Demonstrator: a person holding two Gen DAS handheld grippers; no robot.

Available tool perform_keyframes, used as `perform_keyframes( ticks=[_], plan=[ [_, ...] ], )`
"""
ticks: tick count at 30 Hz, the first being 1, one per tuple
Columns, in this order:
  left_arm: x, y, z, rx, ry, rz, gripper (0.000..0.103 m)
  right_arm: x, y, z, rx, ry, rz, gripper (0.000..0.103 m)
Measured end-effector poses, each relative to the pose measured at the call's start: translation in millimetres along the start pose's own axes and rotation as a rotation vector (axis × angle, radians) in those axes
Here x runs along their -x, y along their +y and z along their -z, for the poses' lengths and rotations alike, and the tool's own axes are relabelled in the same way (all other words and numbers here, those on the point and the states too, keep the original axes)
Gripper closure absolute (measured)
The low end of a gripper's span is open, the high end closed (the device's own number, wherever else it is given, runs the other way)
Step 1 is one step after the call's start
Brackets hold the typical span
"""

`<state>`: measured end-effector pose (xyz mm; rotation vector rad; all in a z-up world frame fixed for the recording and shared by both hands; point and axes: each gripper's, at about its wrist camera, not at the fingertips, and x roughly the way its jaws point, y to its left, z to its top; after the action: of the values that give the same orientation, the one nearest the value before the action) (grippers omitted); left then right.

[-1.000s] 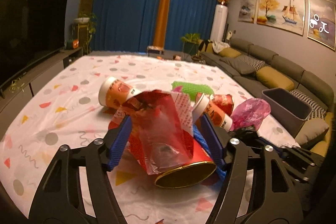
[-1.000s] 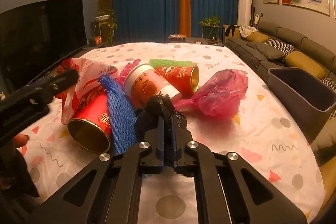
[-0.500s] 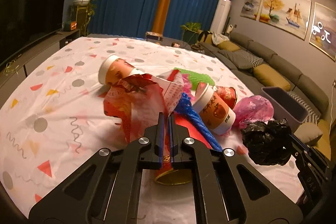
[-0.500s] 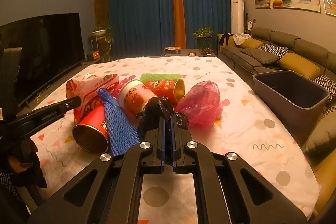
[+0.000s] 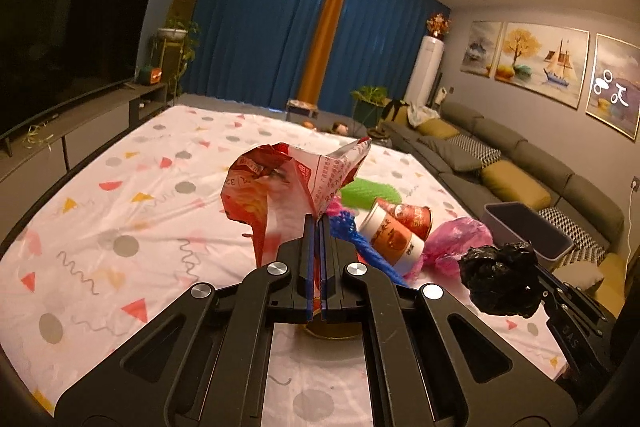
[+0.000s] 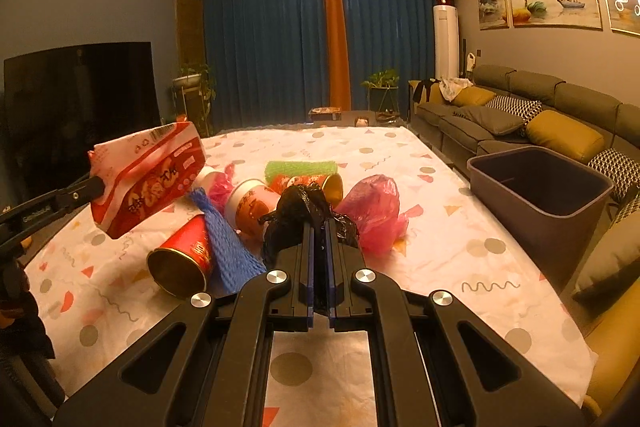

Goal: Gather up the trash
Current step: 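Grasp the red-and-white snack bag with the left tool while the right tool grasps a black bag, then carry both held items over the grey bin and drop them in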

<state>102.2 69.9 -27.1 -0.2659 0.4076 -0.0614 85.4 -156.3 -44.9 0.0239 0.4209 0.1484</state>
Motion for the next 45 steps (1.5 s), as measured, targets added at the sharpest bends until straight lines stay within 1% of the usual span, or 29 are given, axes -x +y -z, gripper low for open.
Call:
perform_keyframes(
  ticks=[4, 13, 22, 31, 40, 45],
  plan=[
    [8.2, -1.1, -2.3, 0.001, -0.017, 0.009, 0.102, 5.4, -0.7, -1.6, -0.001, -0.014, 0.001, 0.097],
    [12.5, -9.4, -1.0, -0.017, -0.023, 0.034, 0.102, 15.0, -4.1, -2.6, -0.006, -0.032, 0.005, 0.097],
    [15.6, -30.8, -1.1, -0.054, -0.030, 0.080, 0.102, 20.0, -10.1, -1.8, -0.017, -0.046, 0.021, 0.097],
    [7.2, -65.2, 1.9, -0.106, -0.020, 0.149, 0.102, 26.5, -30.2, -6.8, -0.026, -0.069, 0.062, 0.097],
    [-8.1, -114.9, 6.5, -0.173, -0.013, 0.226, 0.102, 31.5, -58.3, -12.5, -0.039, -0.096, 0.118, 0.097],
    [-22.8, -144.6, 9.9, -0.204, 0.001, 0.273, 0.102, 33.2, -75.6, -17.0, -0.043, -0.113, 0.157, 0.097]
  ],
)
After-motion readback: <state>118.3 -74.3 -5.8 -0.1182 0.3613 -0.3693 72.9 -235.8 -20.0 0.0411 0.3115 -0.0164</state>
